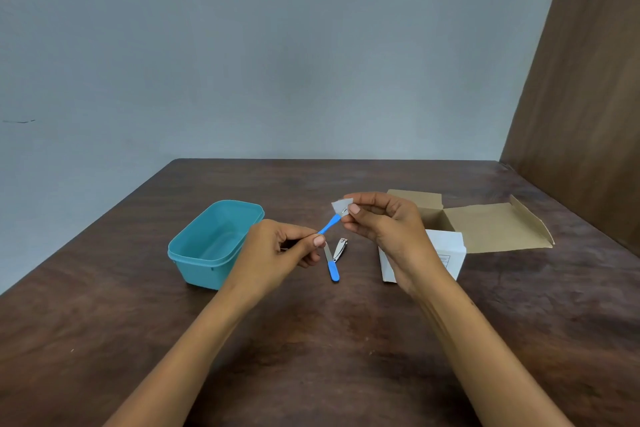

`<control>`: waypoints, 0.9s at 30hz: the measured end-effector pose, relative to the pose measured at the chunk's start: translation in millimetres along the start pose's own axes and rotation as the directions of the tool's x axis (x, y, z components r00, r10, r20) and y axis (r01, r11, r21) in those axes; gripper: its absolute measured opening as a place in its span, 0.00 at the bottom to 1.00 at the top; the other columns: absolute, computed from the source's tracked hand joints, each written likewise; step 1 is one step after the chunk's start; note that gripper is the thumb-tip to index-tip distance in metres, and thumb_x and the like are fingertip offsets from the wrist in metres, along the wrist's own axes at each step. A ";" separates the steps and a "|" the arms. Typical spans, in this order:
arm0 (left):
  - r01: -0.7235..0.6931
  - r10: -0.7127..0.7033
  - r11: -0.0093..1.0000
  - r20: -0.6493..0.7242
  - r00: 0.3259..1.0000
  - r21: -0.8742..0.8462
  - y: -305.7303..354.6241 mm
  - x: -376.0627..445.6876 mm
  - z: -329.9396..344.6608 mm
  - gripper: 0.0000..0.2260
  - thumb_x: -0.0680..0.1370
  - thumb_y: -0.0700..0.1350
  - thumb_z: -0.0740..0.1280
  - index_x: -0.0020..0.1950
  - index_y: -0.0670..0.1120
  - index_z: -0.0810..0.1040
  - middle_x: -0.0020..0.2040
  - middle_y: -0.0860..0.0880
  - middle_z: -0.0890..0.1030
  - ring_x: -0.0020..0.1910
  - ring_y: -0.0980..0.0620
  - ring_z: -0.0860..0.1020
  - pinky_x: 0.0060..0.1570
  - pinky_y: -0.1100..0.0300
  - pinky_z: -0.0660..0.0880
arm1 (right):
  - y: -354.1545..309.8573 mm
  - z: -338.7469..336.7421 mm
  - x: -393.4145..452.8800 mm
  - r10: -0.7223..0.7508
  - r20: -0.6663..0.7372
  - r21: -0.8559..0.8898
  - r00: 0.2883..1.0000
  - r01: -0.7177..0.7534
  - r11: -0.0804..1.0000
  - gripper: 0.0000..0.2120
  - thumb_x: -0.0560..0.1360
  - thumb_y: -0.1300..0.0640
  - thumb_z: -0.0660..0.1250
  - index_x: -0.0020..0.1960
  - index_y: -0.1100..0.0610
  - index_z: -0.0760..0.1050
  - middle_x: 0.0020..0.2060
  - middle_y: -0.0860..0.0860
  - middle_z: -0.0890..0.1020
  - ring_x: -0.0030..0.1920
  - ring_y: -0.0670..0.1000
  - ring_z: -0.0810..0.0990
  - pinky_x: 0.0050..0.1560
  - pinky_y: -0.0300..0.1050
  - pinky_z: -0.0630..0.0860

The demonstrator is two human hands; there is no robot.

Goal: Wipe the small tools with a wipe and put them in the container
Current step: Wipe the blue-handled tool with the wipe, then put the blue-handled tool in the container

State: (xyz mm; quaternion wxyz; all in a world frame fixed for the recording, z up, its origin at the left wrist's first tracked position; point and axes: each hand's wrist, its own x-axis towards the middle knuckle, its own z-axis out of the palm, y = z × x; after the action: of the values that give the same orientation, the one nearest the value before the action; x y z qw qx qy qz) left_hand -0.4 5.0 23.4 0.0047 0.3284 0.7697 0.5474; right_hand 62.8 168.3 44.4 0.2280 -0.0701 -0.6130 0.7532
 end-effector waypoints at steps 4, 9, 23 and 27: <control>-0.003 0.004 1.000 -0.021 1.000 0.013 0.3 0.0 0.4 0.04 0.74 0.43 0.70 0.45 0.51 0.84 0.32 0.53 0.84 0.35 0.54 0.83 0.40 0.61 0.81 | -1.9 -0.5 -1.9 0.018 -0.012 0.057 1.000 -0.017 0.998 0.04 0.73 0.69 0.67 0.46 0.63 0.79 0.36 0.55 0.83 0.40 0.52 0.83 0.44 0.39 0.81; -0.039 0.040 0.999 -0.051 0.998 0.022 5.3 -1.0 -0.7 0.06 0.73 0.44 0.71 0.44 0.55 0.83 0.34 0.53 0.84 0.36 0.55 0.83 0.41 0.63 0.81 | -3.1 3.2 -2.7 -0.017 -0.088 0.147 0.996 0.030 0.989 0.04 0.73 0.68 0.67 0.47 0.62 0.78 0.36 0.55 0.83 0.38 0.49 0.83 0.43 0.38 0.80; 0.220 -0.225 0.974 -0.203 0.953 -0.046 17.2 12.8 -74.6 0.03 0.72 0.41 0.73 0.41 0.43 0.84 0.32 0.47 0.84 0.30 0.57 0.81 0.34 0.65 0.80 | 35.8 23.3 -10.1 -0.548 0.310 -0.648 0.777 0.594 0.476 0.05 0.74 0.65 0.67 0.46 0.57 0.79 0.42 0.49 0.84 0.42 0.45 0.80 0.42 0.38 0.78; 0.361 -0.334 0.920 -0.174 0.926 0.151 7.7 20.8 -95.6 0.05 0.70 0.42 0.75 0.41 0.40 0.84 0.32 0.46 0.83 0.26 0.59 0.80 0.29 0.69 0.77 | 39.0 24.3 -9.7 -0.512 0.365 -0.660 0.778 0.604 0.447 0.05 0.74 0.64 0.67 0.46 0.57 0.79 0.42 0.49 0.83 0.41 0.45 0.79 0.42 0.37 0.77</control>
State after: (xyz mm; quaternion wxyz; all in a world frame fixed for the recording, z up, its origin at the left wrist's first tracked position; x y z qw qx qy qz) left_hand -47.9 -63.2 75.6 0.0162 0.1446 0.8605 0.4882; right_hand 52.0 136.9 11.2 0.3778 0.0906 -0.8653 0.3167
